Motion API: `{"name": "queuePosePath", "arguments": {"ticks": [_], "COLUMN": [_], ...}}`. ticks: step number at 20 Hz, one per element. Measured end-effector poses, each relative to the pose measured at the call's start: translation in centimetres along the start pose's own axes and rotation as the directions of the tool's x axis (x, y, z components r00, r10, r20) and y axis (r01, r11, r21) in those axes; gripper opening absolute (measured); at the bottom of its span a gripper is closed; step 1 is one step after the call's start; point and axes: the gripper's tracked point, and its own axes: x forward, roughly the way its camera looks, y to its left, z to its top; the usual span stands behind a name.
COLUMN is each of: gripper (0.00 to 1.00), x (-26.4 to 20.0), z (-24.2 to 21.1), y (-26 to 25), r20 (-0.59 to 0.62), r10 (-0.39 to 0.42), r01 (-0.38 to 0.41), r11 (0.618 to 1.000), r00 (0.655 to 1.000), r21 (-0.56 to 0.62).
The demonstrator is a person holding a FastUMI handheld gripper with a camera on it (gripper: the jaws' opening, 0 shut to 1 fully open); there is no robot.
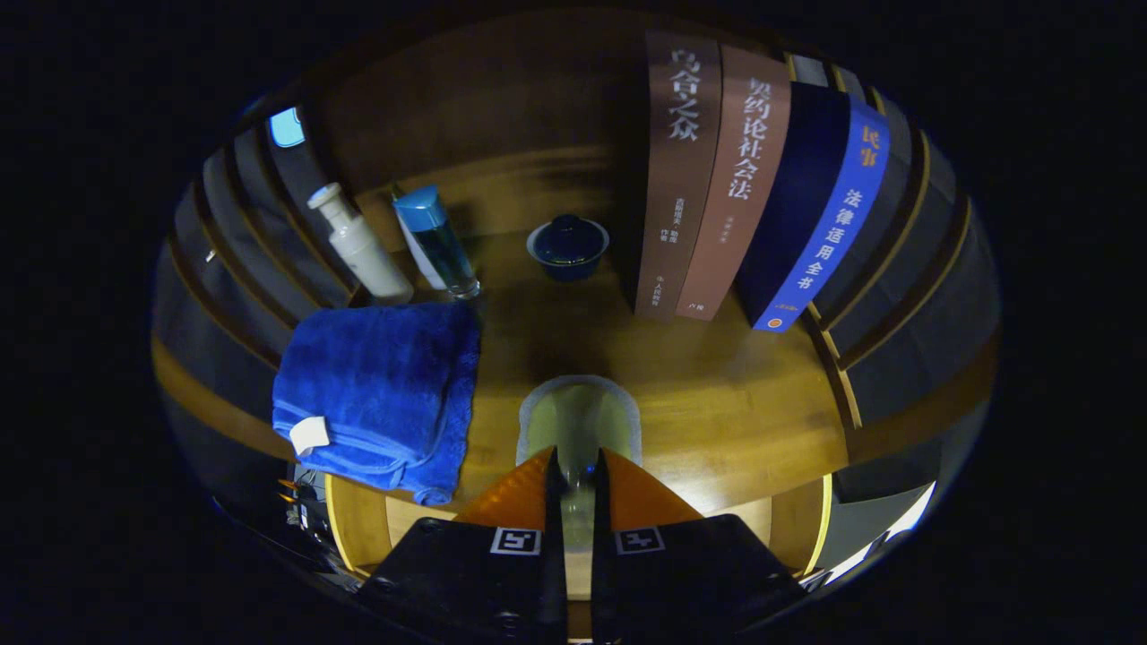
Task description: Pull open the drawer, take out the items inside it, and place them on the countertop above the cabinet.
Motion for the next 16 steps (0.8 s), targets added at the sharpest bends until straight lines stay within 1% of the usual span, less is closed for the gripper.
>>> {"name": "queuePosePath", "arguments": {"ticks": [3,5,7,9,10,12,14,16], "gripper": [0.15,0.15,0.18,0.24,0.39,0.68,0.97,0.98], "x": [1.8,2.3,2.5,2.4,2.5,2.6,2.0,1.1], "z": [0.6,1.4,1.4,1.3,1.3,1.4,1.3,1.7], "y": [0.2,0.2,0.4,1.0,1.3,1.2,1.0,1.3], "r20": [-0.021,-0.015,-0.025,-0.029,-0.027,-0.010,0.020,0.067], "r10": [-0.002,-0.012,-0.018,0.004,0.007,-0.004,-0.033,-0.038], "r01": [0.001,0.012,0.018,-0.005,-0.007,0.003,0.034,0.044], "r11": [1.000,1.000,1.000,1.000,1.000,0.999,0.996,0.995], "r00": [1.000,1.000,1.000,1.000,1.000,1.000,0.999,0.997], "r21": [-0.008,-0.012,-0.020,-0.009,-0.008,-0.046,-0.086,-0.087]}}
